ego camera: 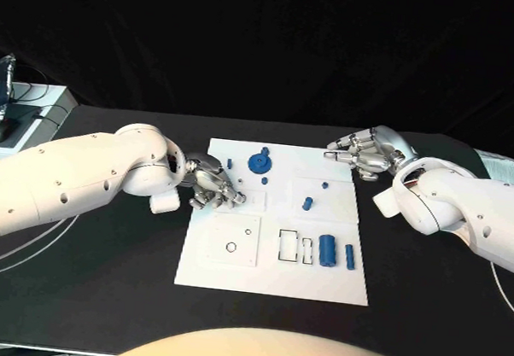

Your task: Assemble the parts on the task board

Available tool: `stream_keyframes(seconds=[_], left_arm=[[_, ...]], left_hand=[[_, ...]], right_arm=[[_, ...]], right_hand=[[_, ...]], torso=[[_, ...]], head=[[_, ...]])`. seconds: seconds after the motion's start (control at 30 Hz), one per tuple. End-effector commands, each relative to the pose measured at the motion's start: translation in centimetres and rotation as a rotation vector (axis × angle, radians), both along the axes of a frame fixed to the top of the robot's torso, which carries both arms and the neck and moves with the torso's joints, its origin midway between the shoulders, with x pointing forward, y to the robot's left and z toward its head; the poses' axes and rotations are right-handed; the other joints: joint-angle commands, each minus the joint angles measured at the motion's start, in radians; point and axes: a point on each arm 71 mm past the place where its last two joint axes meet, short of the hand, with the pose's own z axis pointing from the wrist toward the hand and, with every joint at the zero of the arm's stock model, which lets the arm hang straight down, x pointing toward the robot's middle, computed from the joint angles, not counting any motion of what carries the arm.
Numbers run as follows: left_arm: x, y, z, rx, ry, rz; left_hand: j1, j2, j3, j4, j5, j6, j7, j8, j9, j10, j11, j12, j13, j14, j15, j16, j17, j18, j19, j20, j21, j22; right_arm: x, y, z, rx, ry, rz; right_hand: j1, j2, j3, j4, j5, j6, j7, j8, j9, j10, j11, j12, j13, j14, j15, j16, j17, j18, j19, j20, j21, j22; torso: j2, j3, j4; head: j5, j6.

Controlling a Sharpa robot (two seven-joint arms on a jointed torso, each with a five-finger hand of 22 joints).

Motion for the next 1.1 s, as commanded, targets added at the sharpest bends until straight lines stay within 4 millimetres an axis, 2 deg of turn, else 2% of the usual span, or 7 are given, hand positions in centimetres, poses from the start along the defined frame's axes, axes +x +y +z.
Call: stream_keyframes(seconds=[0.03, 0.17, 0.37, 0.6, 0.9, 1.0, 1.1], left_arm=[[0.3, -0.2, 0.0, 0.035, 0.036, -0.005], [1.0, -0.5, 0.0, 0.077, 0.056, -0.010], [1.6, -0.8, 0.1, 0.154, 0.083, -0.040], [2.3, -1.4, 0.9, 0.225, 0.112, -0.098], [3.1, -2.4, 2.6, 0.273, 0.117, -0.159], [3.3, -2.7, 2.9, 0.285, 0.120, -0.175], [3.4, -3.0, 3.2, 0.296, 0.128, -0.192]], left_hand=[[-0.045, -0.002, 0.172, -0.128, 0.000, 0.002, -0.004, 0.006, 0.005, -0.008, -0.002, 0.008, 0.003, -0.006, 0.002, -0.002, 0.002, -0.015, -0.006, -0.003, -0.006, 0.094], [-0.073, 0.006, 0.184, -0.123, -0.003, 0.007, -0.007, 0.009, 0.012, -0.005, -0.003, 0.012, 0.002, -0.004, 0.002, 0.000, 0.005, -0.017, -0.005, -0.003, -0.005, 0.094], [-0.109, 0.017, 0.215, -0.154, 0.001, 0.015, -0.009, 0.003, 0.042, 0.001, -0.005, 0.013, -0.002, 0.000, 0.001, 0.005, 0.011, -0.020, -0.001, -0.004, 0.000, 0.097], [-0.156, 0.039, 0.241, -0.192, 0.002, 0.028, -0.011, -0.028, 0.094, 0.003, -0.006, 0.011, -0.003, 0.002, 0.001, 0.008, 0.016, -0.021, -0.001, -0.005, 0.004, 0.099], [-0.175, 0.044, 0.255, -0.212, 0.008, 0.049, -0.012, -0.070, 0.153, 0.008, -0.008, 0.010, -0.003, 0.006, 0.001, 0.014, 0.024, -0.023, -0.001, -0.005, 0.011, 0.100], [-0.205, 0.061, 0.269, -0.185, -0.003, 0.030, -0.009, -0.055, 0.194, -0.004, -0.005, 0.011, -0.001, 0.002, 0.001, 0.012, 0.024, -0.021, -0.004, -0.006, 0.005, 0.098], [-0.244, 0.064, 0.307, -0.192, -0.004, 0.014, -0.009, -0.031, 0.238, -0.009, -0.007, 0.021, -0.001, 0.001, 0.001, 0.012, 0.024, -0.020, -0.005, -0.006, 0.003, 0.098]], right_arm=[[-0.1, 0.2, 0.0, -0.006, -0.008, 0.022], [-0.1, 0.3, 0.0, -0.006, -0.008, 0.023], [-0.1, 0.3, 0.0, -0.006, -0.008, 0.022], [-0.1, 0.3, 0.0, -0.007, -0.008, 0.023], [0.0, 0.4, 0.0, -0.007, -0.008, 0.025], [0.0, 0.4, 0.0, -0.007, -0.007, 0.025], [0.0, 0.4, 0.0, -0.007, -0.007, 0.025]], right_hand=[[0.009, 0.003, -0.002, -0.006, 0.003, 0.003, 0.005, -0.006, -0.001, -0.002, -0.008, -0.005, 0.000, 0.002, -0.005, -0.005, 0.001, 0.002, 0.077, -0.004, 0.000, 0.155], [0.010, 0.003, -0.001, -0.008, 0.003, 0.002, 0.005, -0.006, -0.001, -0.003, -0.008, -0.006, -0.001, 0.002, -0.005, -0.006, 0.001, 0.002, 0.077, -0.004, 0.001, 0.155], [0.012, 0.002, 0.000, -0.009, 0.003, 0.003, 0.005, -0.006, -0.001, -0.002, -0.008, -0.005, 0.000, 0.002, -0.005, -0.005, 0.001, 0.002, 0.077, -0.004, 0.001, 0.155], [0.014, 0.003, 0.002, -0.014, 0.014, 0.004, 0.005, -0.006, -0.002, -0.002, -0.008, -0.006, 0.000, 0.002, -0.005, -0.005, 0.002, 0.001, 0.077, -0.005, 0.002, 0.155], [0.013, 0.003, 0.003, -0.016, 0.023, 0.005, 0.005, -0.006, -0.003, -0.002, -0.008, -0.006, 0.000, 0.002, -0.005, -0.006, 0.001, 0.001, 0.077, -0.005, 0.002, 0.155], [0.014, 0.003, 0.003, -0.018, 0.026, 0.005, 0.005, -0.006, -0.003, -0.002, -0.009, -0.006, 0.000, 0.002, -0.005, -0.006, 0.001, 0.001, 0.077, -0.005, 0.003, 0.155], [0.014, 0.004, 0.004, -0.019, 0.029, 0.005, 0.005, -0.007, -0.003, -0.002, -0.009, -0.005, 0.001, 0.002, -0.006, -0.006, 0.001, 0.001, 0.077, -0.005, 0.003, 0.155]], torso=[[0.001, 0.0000, -0.0009], [0.001, 0.0002, -0.0006], [0.001, 0.0001, 0.0000], [0.000, 0.0002, 0.0001], [0.000, 0.0002, -0.0002], [0.000, 0.0002, -0.0002], [0.000, 0.0003, -0.0003]], head=[[0.000, 0.000], [-0.001, 0.000], [-0.002, -0.002], [-0.001, -0.003], [0.002, -0.005], [0.002, -0.005], [0.003, -0.005]])
